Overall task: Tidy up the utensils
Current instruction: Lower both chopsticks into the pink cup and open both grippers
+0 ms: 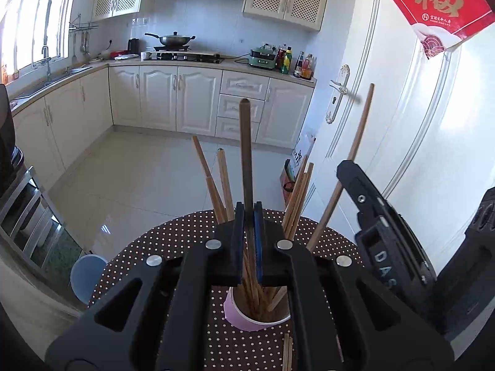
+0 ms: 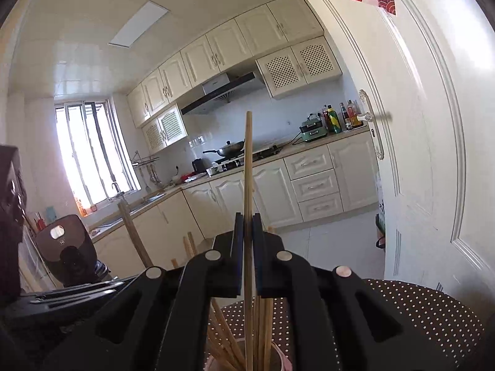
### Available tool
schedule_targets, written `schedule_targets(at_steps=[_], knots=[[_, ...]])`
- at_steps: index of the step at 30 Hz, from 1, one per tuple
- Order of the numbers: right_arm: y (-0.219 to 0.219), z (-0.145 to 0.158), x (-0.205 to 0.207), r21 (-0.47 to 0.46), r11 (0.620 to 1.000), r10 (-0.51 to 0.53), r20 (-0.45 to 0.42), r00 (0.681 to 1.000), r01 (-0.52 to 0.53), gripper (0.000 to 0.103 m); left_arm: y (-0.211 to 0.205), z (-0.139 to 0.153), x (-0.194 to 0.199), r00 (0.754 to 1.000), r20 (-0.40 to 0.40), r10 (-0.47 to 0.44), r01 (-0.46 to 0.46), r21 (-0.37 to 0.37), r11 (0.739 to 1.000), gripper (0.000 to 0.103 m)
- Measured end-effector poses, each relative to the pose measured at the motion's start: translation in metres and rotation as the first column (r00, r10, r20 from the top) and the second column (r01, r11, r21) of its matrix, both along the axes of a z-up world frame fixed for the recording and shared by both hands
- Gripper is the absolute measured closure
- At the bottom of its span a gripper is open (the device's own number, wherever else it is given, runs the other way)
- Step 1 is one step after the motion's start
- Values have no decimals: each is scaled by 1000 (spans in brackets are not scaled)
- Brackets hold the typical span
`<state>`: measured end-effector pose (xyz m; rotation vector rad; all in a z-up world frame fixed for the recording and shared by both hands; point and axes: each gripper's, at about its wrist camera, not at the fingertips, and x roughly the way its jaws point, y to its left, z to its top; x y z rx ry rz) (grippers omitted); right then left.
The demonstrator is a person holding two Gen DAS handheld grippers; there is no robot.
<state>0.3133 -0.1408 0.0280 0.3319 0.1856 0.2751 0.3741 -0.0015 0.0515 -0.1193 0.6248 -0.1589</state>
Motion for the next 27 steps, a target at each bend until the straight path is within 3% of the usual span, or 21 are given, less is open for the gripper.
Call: schedule_targets(at_steps=[11, 15, 27], knots=[[9, -19, 4, -18, 1000, -23, 3, 1000, 23, 99, 4, -19, 9, 999, -52, -1, 2, 4, 1000, 96], [15, -22, 1, -76, 995, -60, 53, 997, 64, 99, 5, -26, 12, 998, -66, -4, 4, 5, 1000, 95], [20, -41, 11, -119, 992, -48, -41, 998, 43, 98, 8, -42, 15, 998, -67, 14, -12, 24, 1000, 93]])
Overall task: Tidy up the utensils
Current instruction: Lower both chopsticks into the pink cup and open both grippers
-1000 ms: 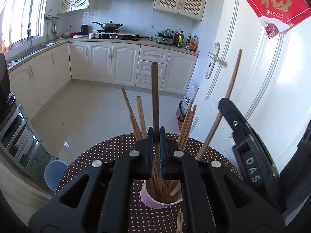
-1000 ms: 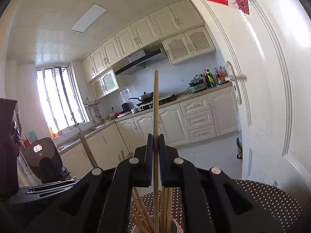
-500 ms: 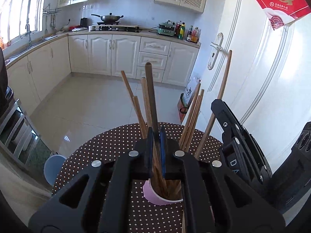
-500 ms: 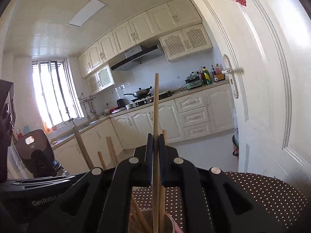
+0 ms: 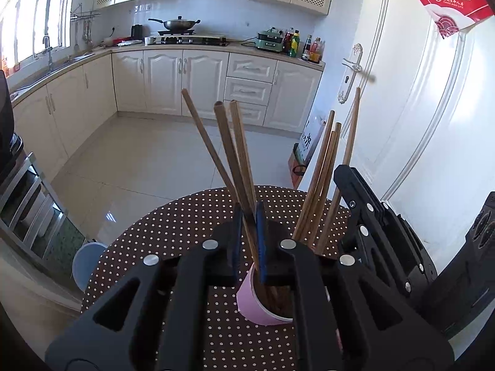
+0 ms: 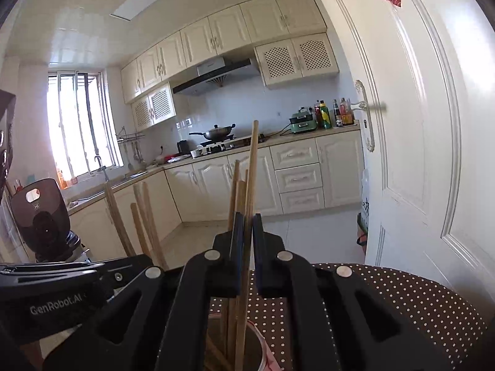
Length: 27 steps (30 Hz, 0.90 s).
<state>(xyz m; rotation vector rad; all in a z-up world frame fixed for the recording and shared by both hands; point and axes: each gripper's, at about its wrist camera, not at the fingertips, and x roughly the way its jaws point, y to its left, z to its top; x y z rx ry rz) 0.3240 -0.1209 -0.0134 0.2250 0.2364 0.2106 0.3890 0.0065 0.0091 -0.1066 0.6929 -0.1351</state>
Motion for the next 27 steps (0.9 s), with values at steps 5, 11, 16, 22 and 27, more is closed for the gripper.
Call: schedule_targets(at_steps=[5, 11, 16, 22, 27], knots=[[-1, -2, 1, 0, 1000, 19, -40, 999, -19, 95, 3, -3, -3, 1000, 9, 3, -3, -1, 1000, 92], [-5, -2, 0, -4, 1000, 20, -85, 996, -21, 72, 2, -3, -9, 999, 27, -21, 21, 12, 1000, 74], [-18, 0, -3, 9, 1000, 17, -99, 995, -16, 62, 3, -1, -23, 998, 62, 4, -6, 40, 999, 52], [-25, 2, -12, -1, 1000, 17, -103, 995, -17, 55, 0, -6, -27, 998, 55, 15, -20, 80, 997, 52], [-27, 2, -20, -19, 1000, 16, -111, 994, -18, 53, 1, -7, -31, 998, 53, 17, -21, 88, 996, 52]])
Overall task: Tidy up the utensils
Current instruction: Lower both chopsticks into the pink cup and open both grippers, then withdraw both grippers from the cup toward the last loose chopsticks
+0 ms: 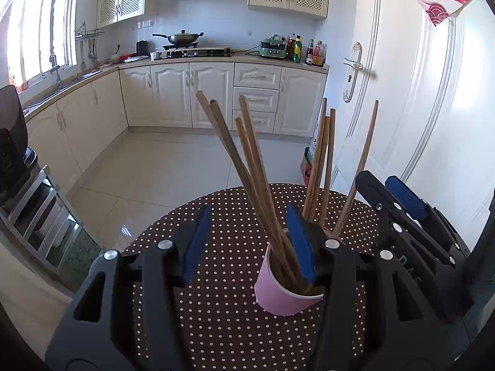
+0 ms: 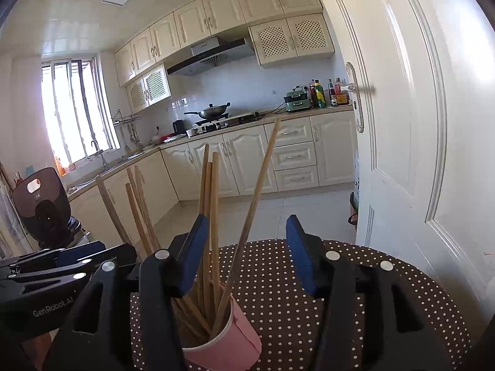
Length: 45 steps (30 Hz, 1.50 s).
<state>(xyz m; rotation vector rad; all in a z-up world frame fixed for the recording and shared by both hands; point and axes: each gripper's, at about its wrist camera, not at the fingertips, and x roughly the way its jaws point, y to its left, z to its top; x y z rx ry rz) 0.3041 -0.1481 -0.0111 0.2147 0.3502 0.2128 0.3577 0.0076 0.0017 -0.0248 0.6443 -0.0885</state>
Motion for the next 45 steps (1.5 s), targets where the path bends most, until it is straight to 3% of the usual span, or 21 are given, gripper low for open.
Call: schedule_targets(at_steps=[14, 34, 45], knots=[[-11, 2, -26, -13, 1000, -15, -37, 999, 15, 40, -9, -8, -27, 1000, -11, 3, -3, 17, 1000, 51], [-37, -10, -76, -38, 999, -22, -114, 993, 18, 34, -26, -27, -80, 999, -41, -1, 3, 44, 999, 51], [-44, -32, -92, -76, 997, 0, -214, 977, -16, 29, -35, -57, -102, 992, -119, -30, 36, 49, 998, 51]])
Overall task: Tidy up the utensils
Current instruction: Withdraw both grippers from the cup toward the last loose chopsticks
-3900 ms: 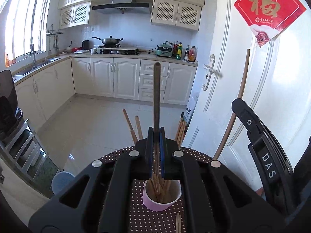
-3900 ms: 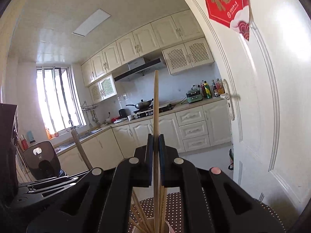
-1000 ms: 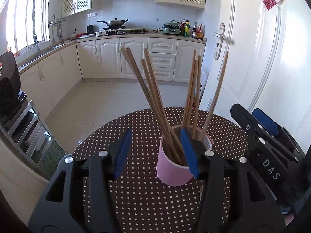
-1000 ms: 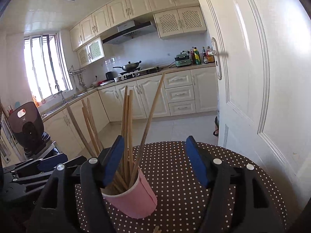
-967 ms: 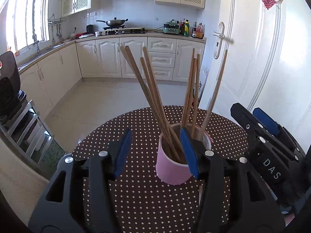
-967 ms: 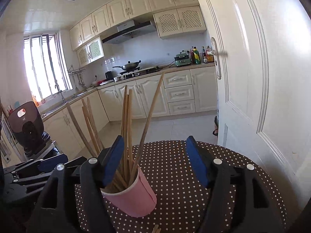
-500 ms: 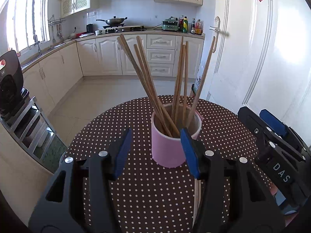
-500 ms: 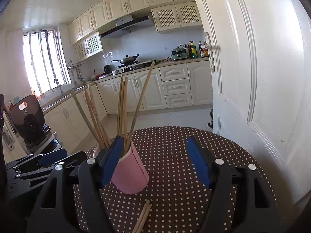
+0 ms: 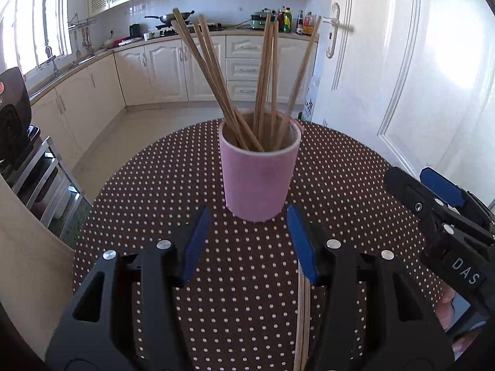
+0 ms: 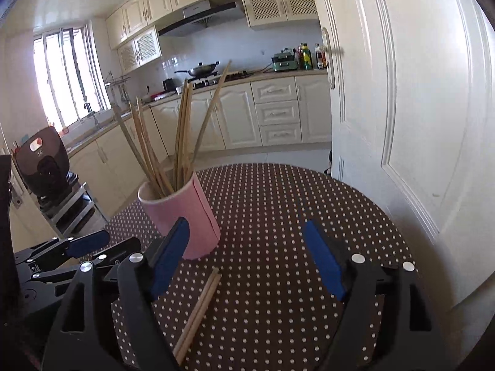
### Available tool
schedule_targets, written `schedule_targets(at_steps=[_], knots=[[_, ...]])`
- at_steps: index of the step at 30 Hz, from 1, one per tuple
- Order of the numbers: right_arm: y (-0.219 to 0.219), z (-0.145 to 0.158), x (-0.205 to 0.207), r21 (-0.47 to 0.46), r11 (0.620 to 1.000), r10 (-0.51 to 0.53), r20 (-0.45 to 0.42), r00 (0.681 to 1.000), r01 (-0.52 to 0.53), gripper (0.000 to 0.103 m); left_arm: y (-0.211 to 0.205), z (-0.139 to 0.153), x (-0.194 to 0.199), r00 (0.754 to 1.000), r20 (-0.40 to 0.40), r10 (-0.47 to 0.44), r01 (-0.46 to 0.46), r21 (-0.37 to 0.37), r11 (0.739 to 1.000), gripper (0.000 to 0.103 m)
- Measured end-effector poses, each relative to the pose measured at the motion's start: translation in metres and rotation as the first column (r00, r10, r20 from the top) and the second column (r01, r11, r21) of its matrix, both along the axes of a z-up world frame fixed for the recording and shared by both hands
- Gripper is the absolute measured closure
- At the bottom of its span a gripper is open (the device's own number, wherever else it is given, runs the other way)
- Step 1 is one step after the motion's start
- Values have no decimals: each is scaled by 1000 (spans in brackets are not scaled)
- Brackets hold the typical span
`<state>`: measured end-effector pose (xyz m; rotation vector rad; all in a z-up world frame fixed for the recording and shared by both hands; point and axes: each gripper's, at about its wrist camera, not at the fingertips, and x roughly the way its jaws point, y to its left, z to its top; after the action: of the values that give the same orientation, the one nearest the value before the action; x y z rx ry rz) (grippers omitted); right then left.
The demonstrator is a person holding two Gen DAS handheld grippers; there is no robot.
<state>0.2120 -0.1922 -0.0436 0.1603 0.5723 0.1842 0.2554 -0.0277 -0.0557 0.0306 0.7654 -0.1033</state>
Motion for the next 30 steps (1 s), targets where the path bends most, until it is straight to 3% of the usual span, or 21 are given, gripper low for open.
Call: schedule_targets(at_steps=[14, 21, 30], knots=[[-8, -43, -13, -46, 999, 1, -178, 984, -9, 25, -11, -39, -6, 990, -131, -59, 60, 7, 998, 47], [-9, -60, -15, -49, 999, 8, -221, 975, -19, 25, -14, -59, -1, 971, -215, -100, 100, -10, 995, 47], [-12, -70, -17, -58, 998, 10, -245, 969, -25, 25, -18, -68, 1, 959, -261, -111, 109, -23, 994, 45]])
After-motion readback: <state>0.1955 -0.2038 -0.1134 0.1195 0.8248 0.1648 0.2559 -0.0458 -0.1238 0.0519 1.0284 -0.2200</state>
